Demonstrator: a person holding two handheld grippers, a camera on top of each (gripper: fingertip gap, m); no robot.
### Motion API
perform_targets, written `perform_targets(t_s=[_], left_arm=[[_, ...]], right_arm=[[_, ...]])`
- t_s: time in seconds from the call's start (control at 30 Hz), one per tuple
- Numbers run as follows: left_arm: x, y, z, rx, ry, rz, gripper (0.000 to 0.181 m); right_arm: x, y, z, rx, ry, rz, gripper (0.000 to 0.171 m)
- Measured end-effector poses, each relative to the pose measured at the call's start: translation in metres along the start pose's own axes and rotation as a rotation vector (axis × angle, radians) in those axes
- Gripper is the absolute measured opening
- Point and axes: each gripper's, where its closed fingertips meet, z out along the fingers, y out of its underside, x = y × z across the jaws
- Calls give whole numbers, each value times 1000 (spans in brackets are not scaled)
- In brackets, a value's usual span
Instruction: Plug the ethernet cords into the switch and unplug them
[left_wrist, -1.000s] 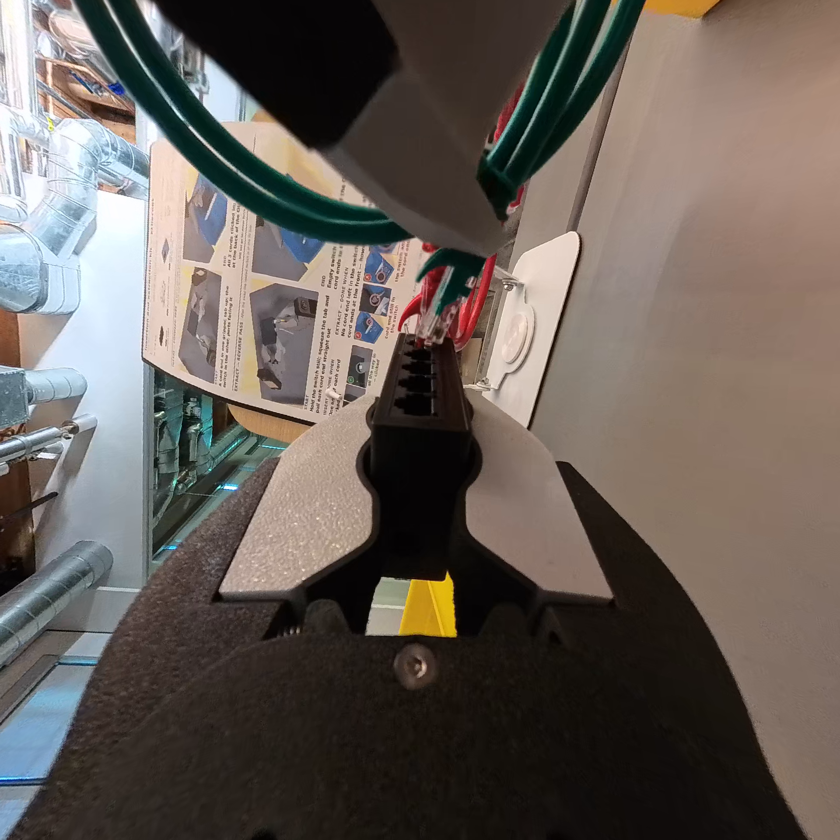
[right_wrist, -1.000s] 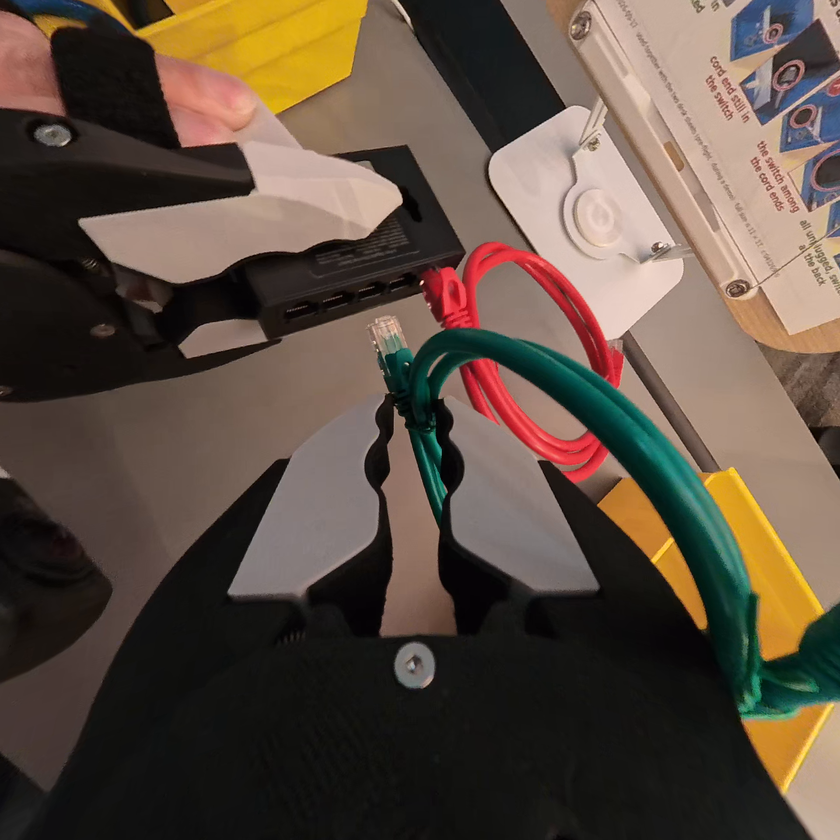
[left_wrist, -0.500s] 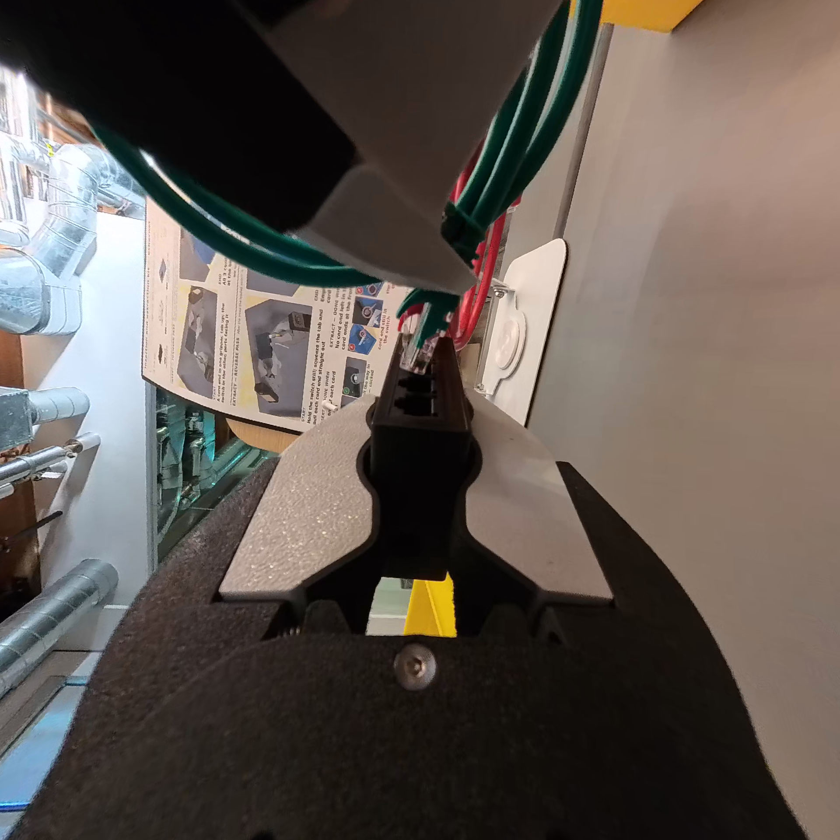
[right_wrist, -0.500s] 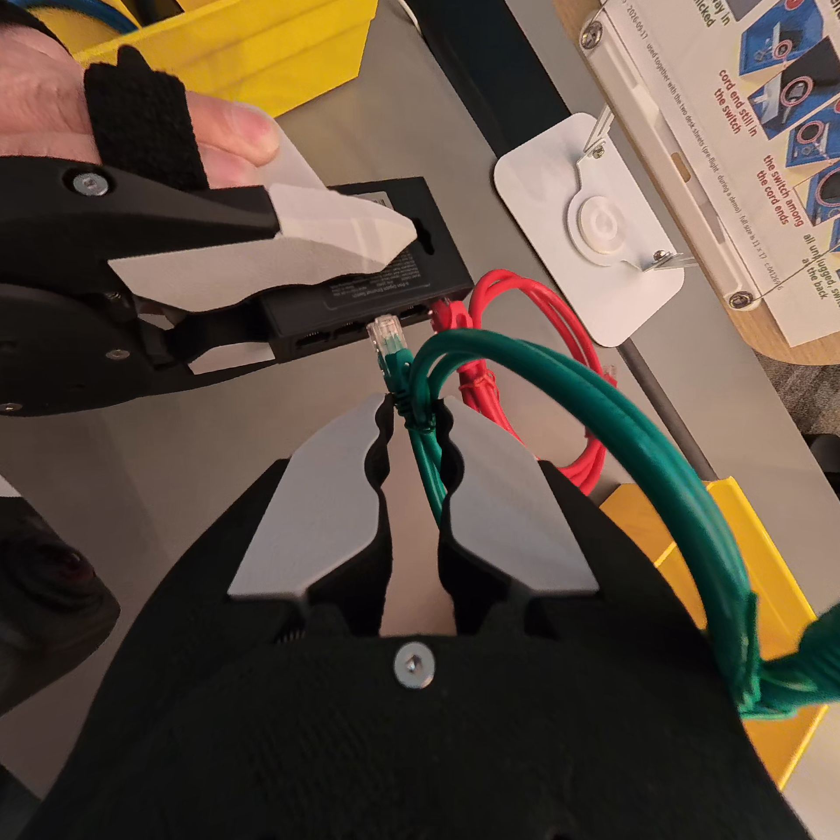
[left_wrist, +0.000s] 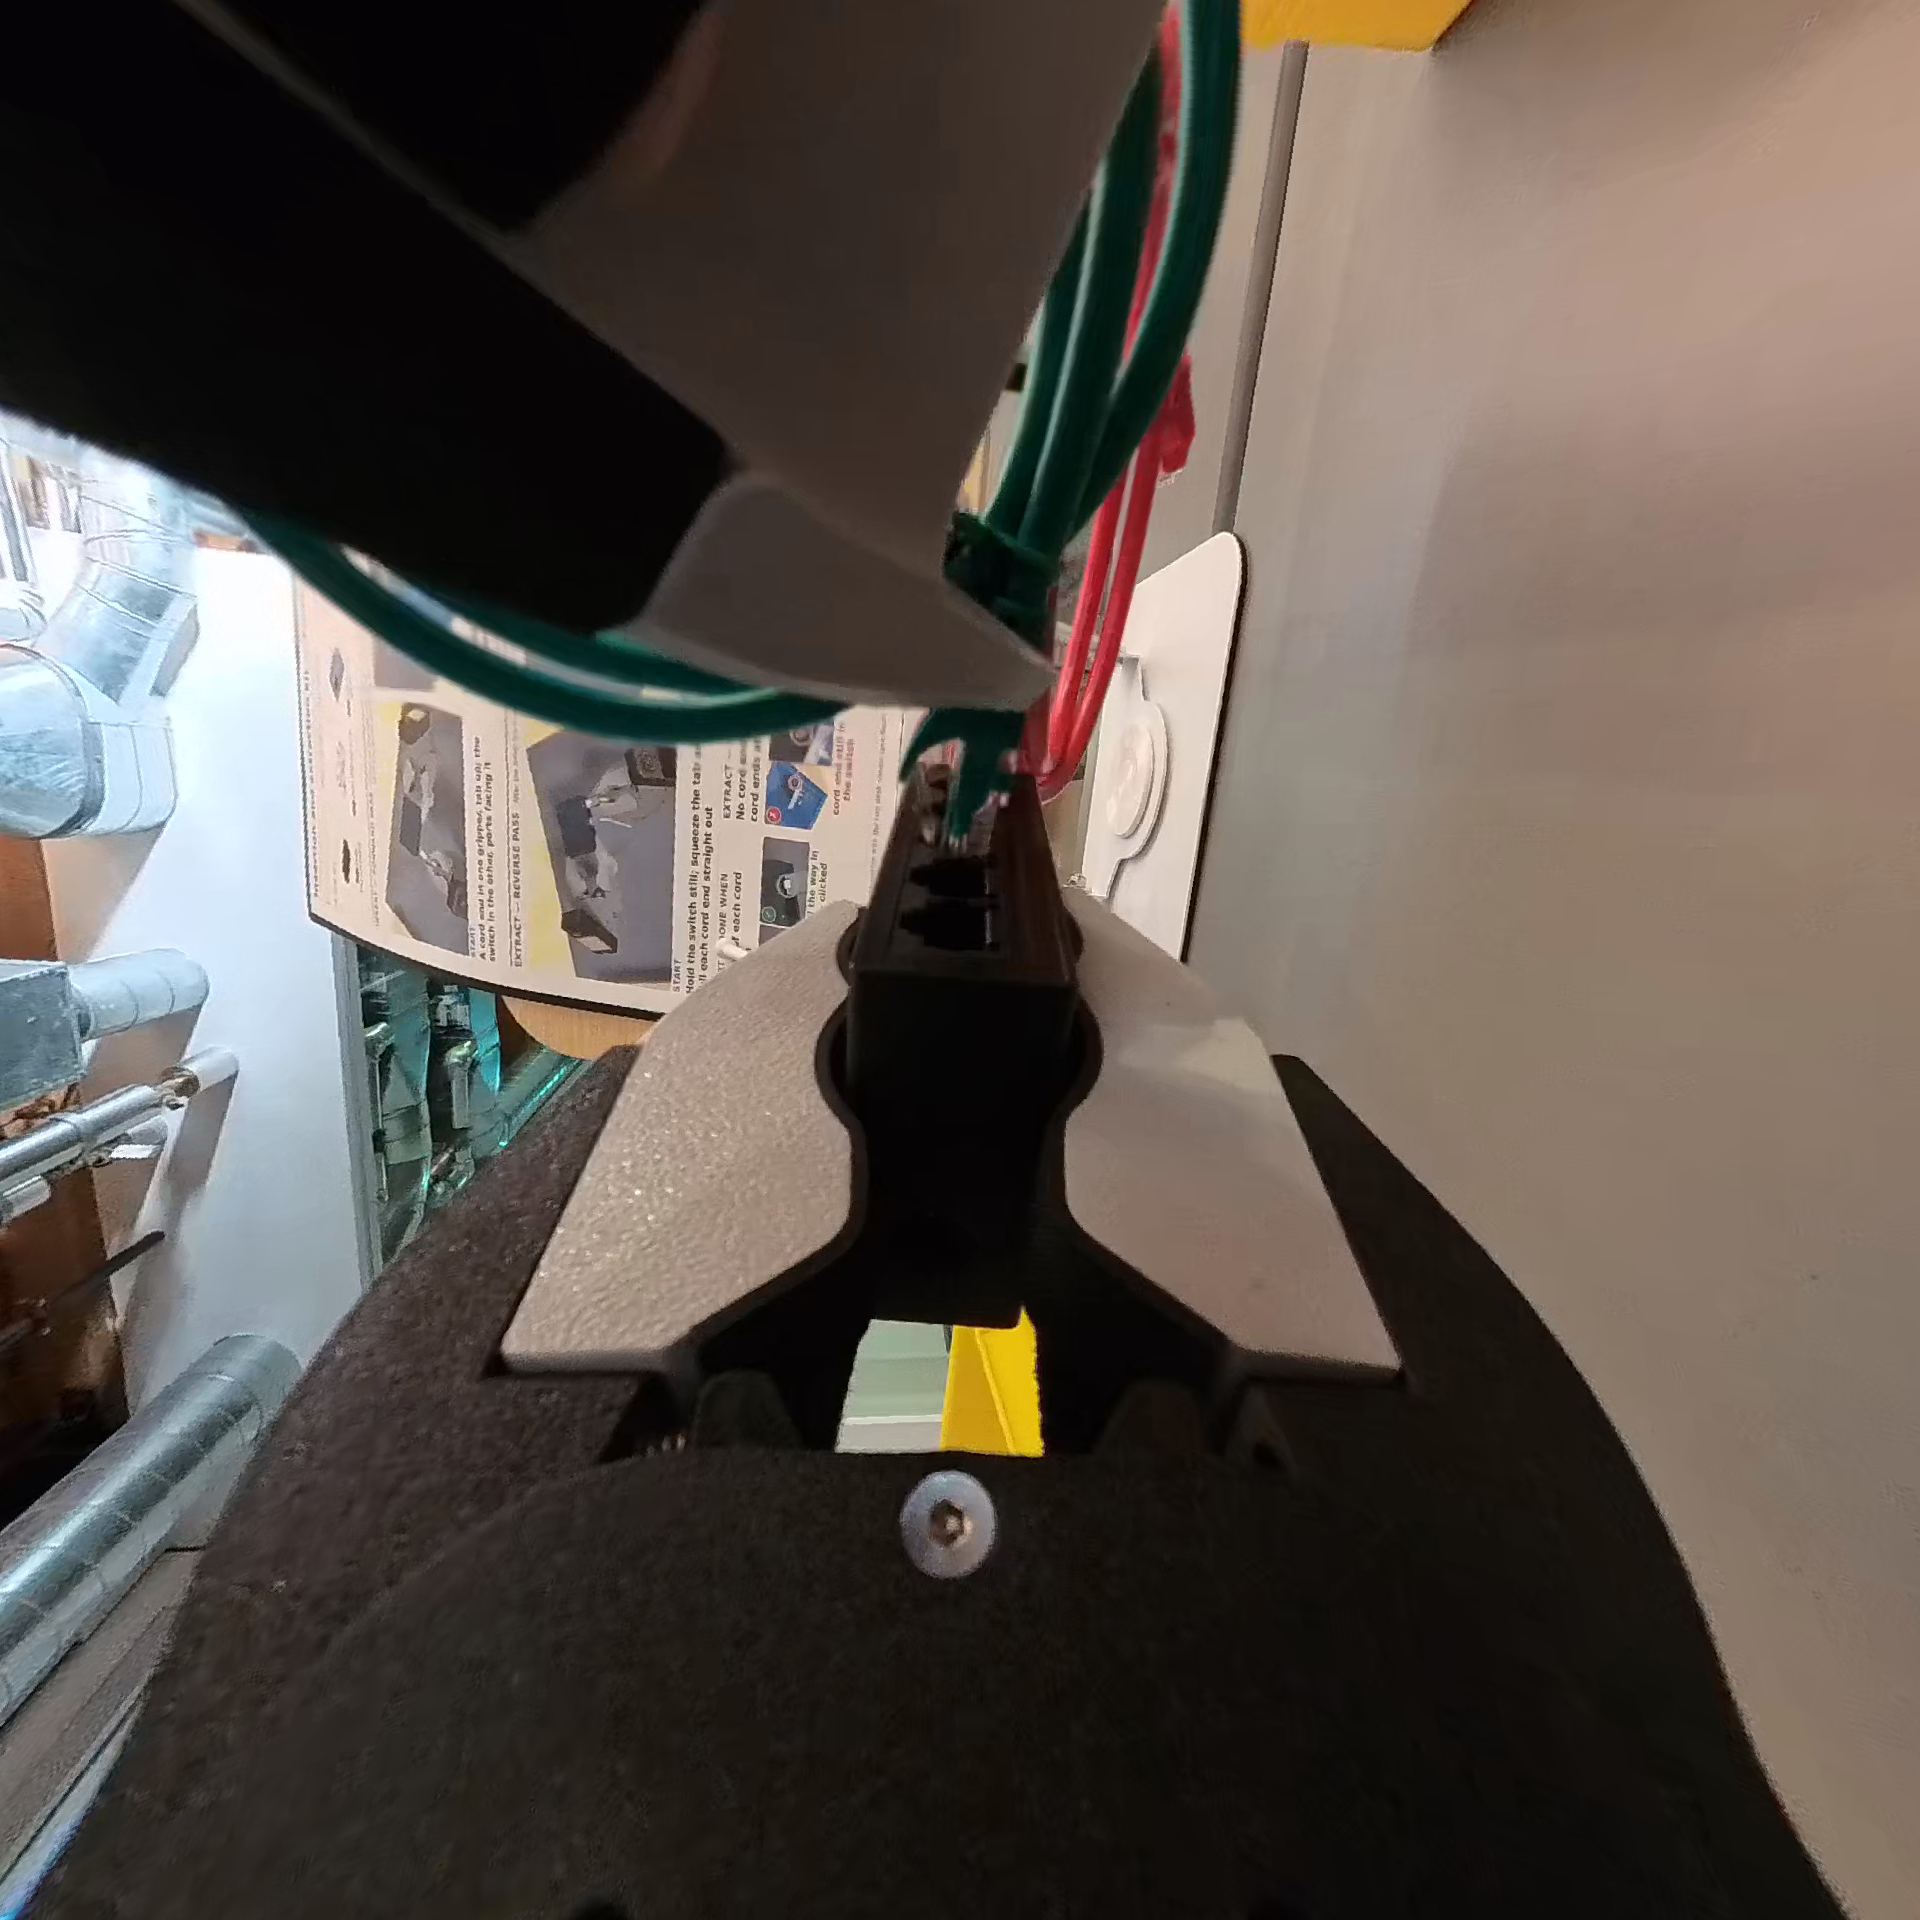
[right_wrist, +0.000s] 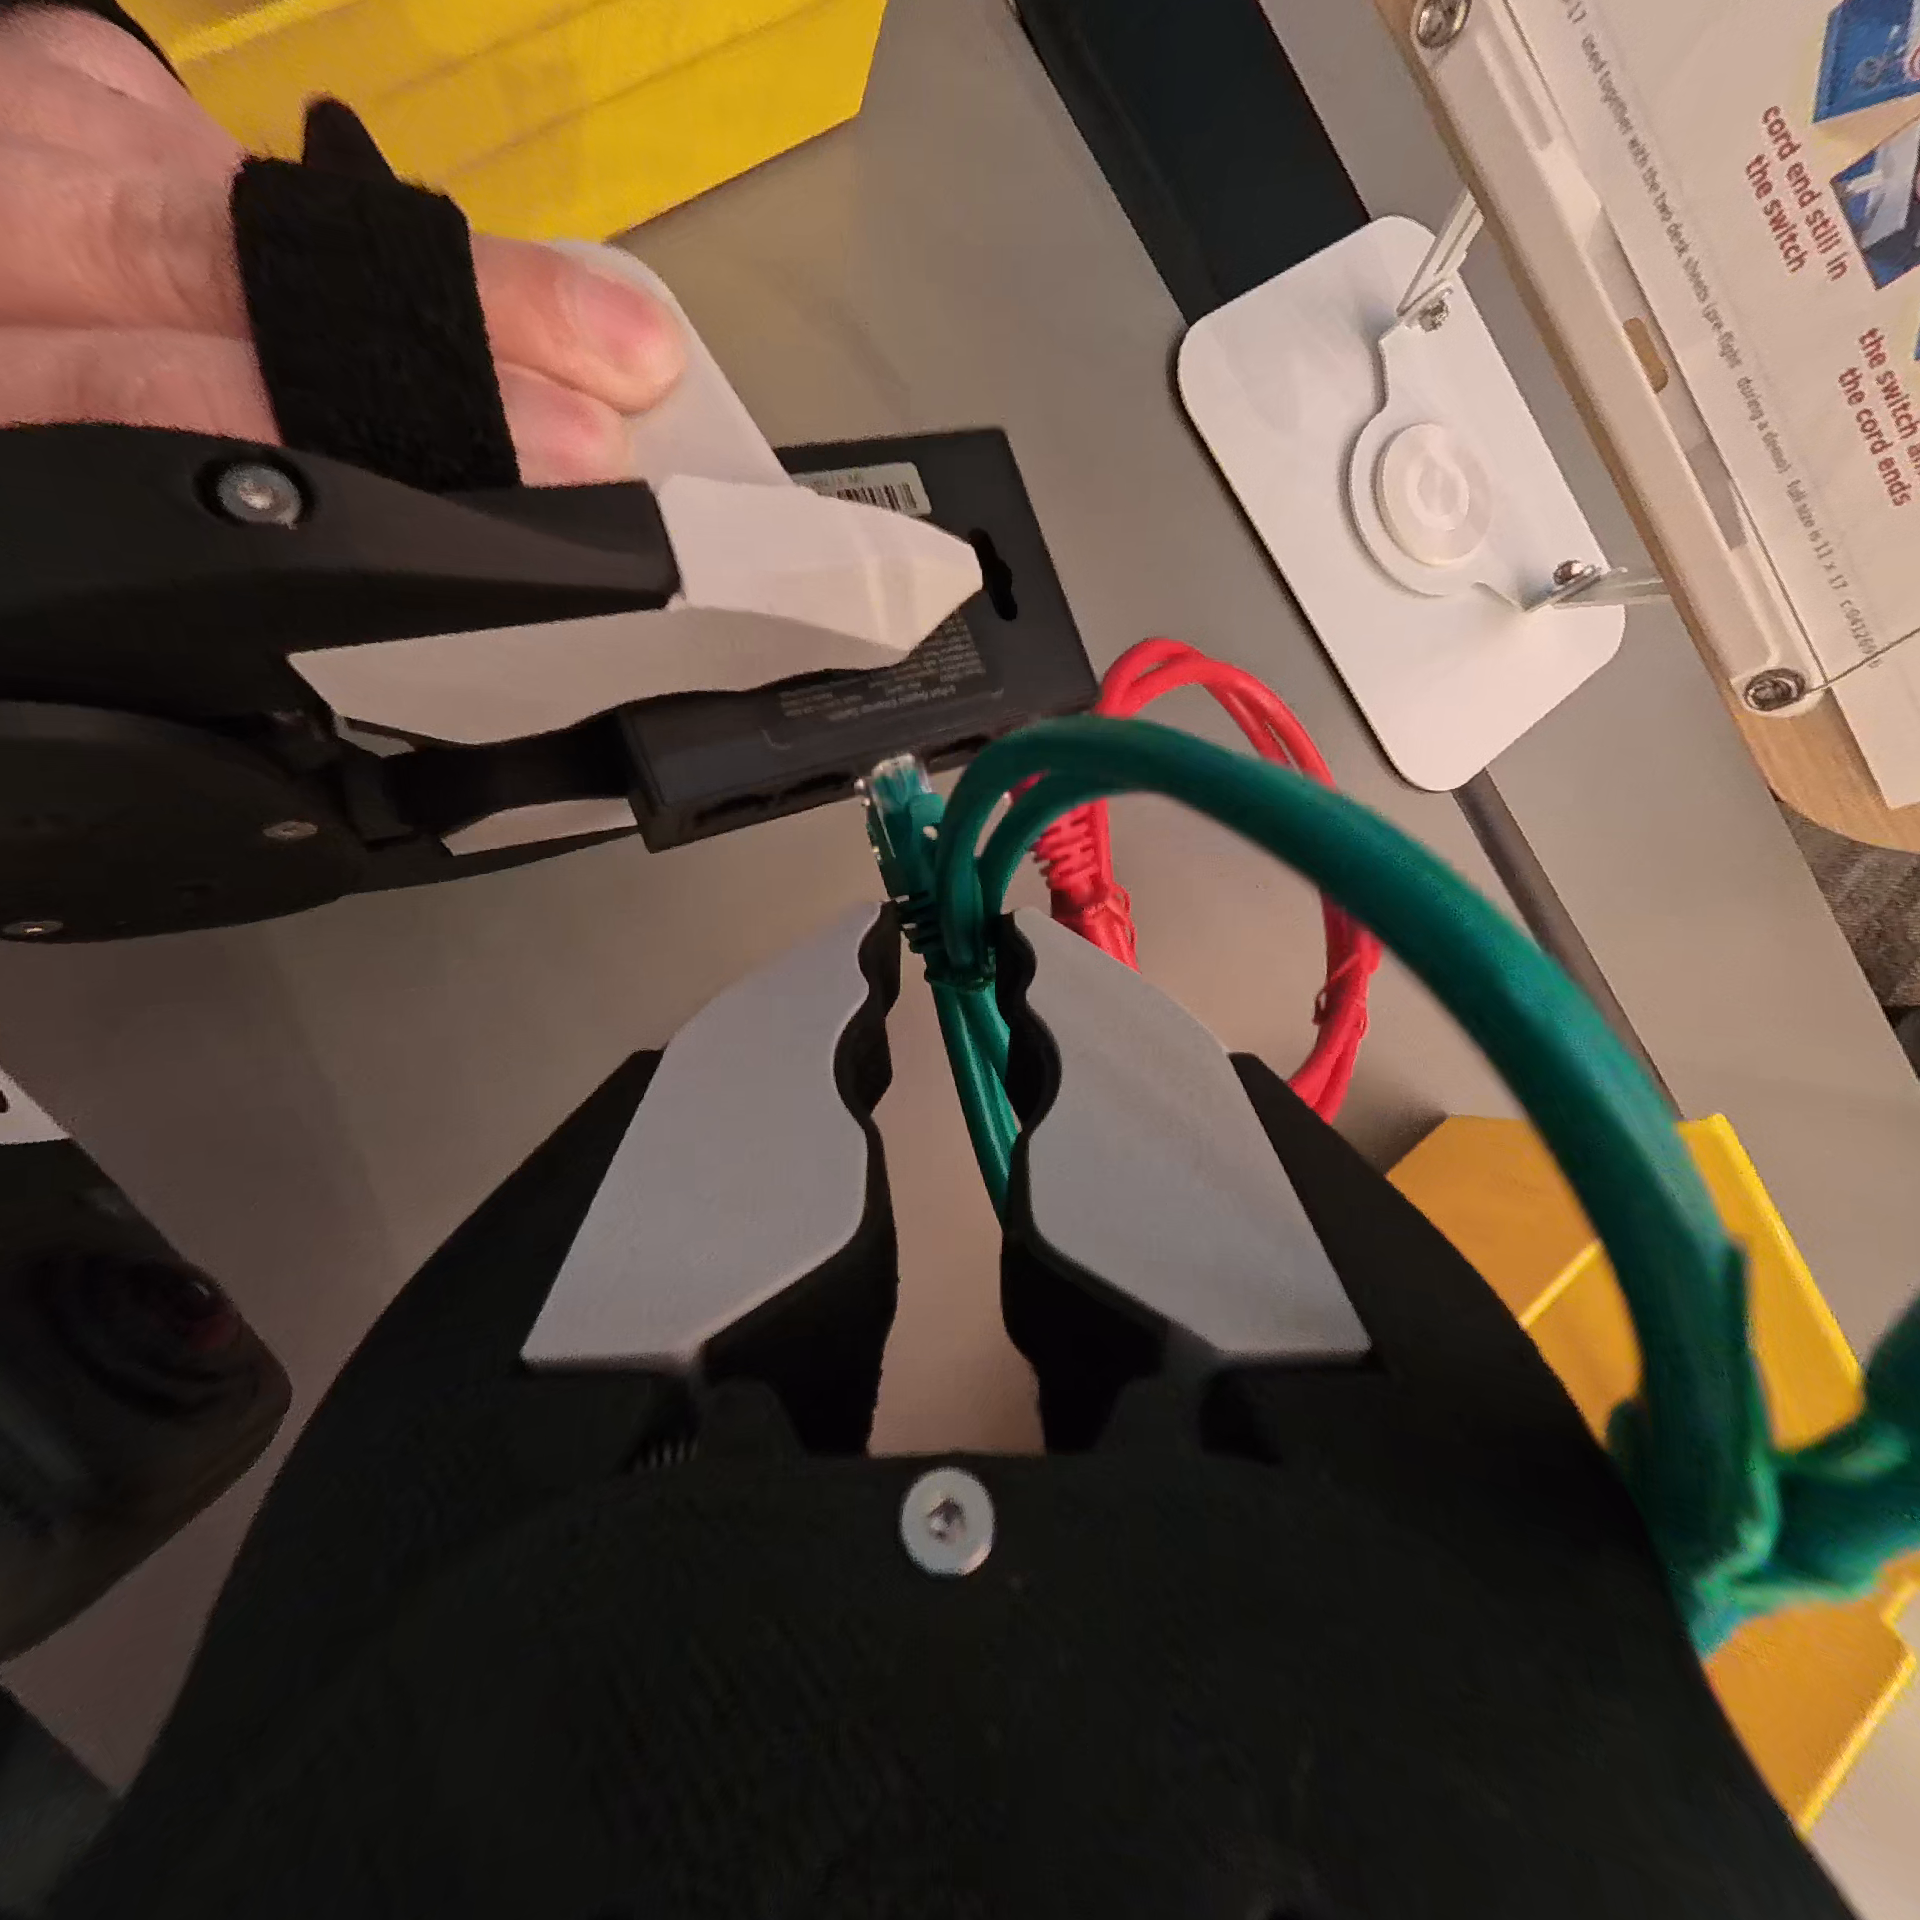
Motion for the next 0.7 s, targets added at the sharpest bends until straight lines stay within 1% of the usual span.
perform_targets(t_s=[0.13, 0.27, 0.4, 0.7], left_arm=[[-1, 0, -1, 6, 3, -17, 31], [-6, 5, -1, -4, -7, -35, 32], [-12, 10, -1, -12, -24, -47, 31], [-23, 10, -6, 10, -64, -64, 30]], right_arm=[[-1, -3, -2, 24, -7, -4, 18], [0, -10, -2, 91, -49, -1, 18], [1, -19, -2, 187, -59, -105, 18], [0, -28, -10, 302, -117, -131, 20]])
